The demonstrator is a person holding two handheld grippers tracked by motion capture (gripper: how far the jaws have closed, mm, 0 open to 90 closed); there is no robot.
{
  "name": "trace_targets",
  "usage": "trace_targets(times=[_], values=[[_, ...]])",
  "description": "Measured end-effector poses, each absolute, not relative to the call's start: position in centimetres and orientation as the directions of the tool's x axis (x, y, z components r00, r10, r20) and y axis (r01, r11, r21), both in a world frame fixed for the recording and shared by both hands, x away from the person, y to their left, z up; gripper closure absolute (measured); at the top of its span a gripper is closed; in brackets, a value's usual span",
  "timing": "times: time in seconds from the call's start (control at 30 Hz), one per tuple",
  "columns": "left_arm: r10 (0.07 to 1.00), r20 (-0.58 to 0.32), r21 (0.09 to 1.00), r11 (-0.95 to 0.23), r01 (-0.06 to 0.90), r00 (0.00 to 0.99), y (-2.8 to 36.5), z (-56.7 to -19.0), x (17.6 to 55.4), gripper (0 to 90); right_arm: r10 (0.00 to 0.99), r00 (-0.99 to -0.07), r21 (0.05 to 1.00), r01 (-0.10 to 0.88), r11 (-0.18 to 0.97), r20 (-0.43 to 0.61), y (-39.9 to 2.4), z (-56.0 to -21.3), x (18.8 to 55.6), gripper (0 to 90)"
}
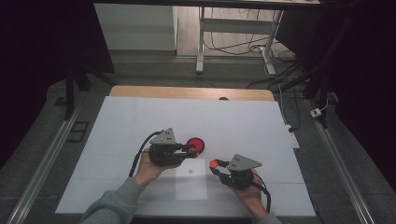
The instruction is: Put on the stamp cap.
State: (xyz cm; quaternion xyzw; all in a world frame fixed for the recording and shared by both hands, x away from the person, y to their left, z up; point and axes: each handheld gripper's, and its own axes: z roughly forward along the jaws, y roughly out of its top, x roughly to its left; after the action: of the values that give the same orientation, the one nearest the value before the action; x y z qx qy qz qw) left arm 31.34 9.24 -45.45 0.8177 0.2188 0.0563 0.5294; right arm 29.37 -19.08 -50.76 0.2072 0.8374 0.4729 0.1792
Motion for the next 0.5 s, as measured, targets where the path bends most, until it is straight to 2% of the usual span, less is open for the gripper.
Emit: trace_targets(times=[0.5], values=[[0.403, -0.135, 0.892, -0.348, 0.288, 0.905, 8.29, -45.72, 31.32, 72.5, 0.510, -0.854, 0.866, 0.174, 0.470, -0.105, -18.65, -50.73, 29.25, 64.4]])
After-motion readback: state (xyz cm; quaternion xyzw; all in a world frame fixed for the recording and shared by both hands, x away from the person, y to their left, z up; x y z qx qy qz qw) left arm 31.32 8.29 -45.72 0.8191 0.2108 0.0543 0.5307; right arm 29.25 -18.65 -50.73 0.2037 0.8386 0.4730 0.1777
